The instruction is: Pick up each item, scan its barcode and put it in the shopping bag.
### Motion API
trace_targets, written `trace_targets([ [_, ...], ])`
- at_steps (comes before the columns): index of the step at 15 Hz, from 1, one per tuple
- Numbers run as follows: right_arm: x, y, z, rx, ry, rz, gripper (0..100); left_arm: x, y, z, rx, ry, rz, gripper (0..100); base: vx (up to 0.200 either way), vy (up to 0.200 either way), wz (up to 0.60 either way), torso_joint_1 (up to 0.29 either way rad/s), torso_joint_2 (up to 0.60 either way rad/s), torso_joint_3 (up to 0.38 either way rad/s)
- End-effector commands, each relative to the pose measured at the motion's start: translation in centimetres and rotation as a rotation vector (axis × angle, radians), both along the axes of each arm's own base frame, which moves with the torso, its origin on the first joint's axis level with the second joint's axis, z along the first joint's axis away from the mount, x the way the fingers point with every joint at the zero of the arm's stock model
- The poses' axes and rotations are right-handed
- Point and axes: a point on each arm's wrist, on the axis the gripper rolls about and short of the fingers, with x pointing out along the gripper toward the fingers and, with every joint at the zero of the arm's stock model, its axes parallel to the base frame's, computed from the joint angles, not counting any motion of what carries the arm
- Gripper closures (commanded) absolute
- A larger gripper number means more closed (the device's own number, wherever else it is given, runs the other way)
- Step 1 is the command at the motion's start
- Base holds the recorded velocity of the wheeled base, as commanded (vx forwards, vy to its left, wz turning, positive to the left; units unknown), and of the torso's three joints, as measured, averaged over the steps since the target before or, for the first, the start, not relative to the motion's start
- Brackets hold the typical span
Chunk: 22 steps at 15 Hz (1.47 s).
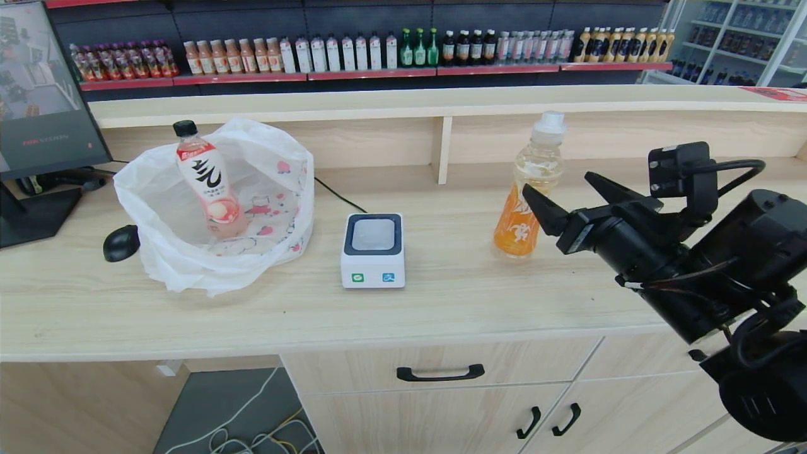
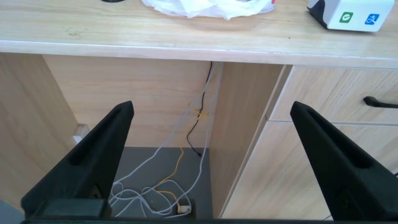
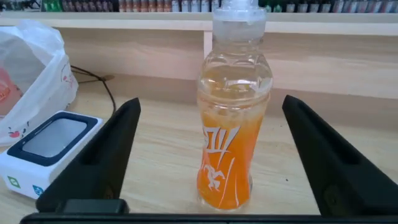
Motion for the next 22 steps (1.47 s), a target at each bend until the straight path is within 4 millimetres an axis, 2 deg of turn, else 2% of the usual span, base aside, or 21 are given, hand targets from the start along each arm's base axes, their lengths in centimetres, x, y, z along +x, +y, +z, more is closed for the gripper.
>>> trace_targets([
  [1,0.9,0.2,0.7,0.004,0.016,0.002,0,0.0,0.0,0.0,0.000,0.000,-0.002,0,0.000,0.000,0.00,0.000,0.00,0.000],
  [4,2.4,0.9,0.3,0.014,0.086,0.008,0,0.0,0.0,0.0,0.000,0.000,0.000,0,0.000,0.000,0.00,0.000,0.00,0.000],
  [6,3.7,0.5,-1.0,0.001,0.128,-0.015,0,0.0,0.0,0.0,0.000,0.000,0.001,0,0.000,0.000,0.00,0.000,0.00,0.000],
  [10,4.7,0.6,-2.3,-0.011,0.159,-0.021,0,0.0,0.0,0.0,0.000,0.000,0.000,0,0.000,0.000,0.00,0.000,0.00,0.000],
  [14,6.6,1.5,-2.9,-0.012,0.151,-0.007,0,0.0,0.0,0.0,0.000,0.000,0.000,0,0.000,0.000,0.00,0.000,0.00,0.000],
  [19,7.8,1.2,-3.5,-0.023,0.144,0.000,0,0.0,0.0,0.0,0.000,0.000,0.001,0,0.000,0.000,0.00,0.000,0.00,0.000],
  [22,9.2,0.6,-3.8,-0.008,0.119,-0.021,0,0.0,0.0,0.0,0.000,0.000,0.000,0,0.000,0.000,0.00,0.000,0.00,0.000],
])
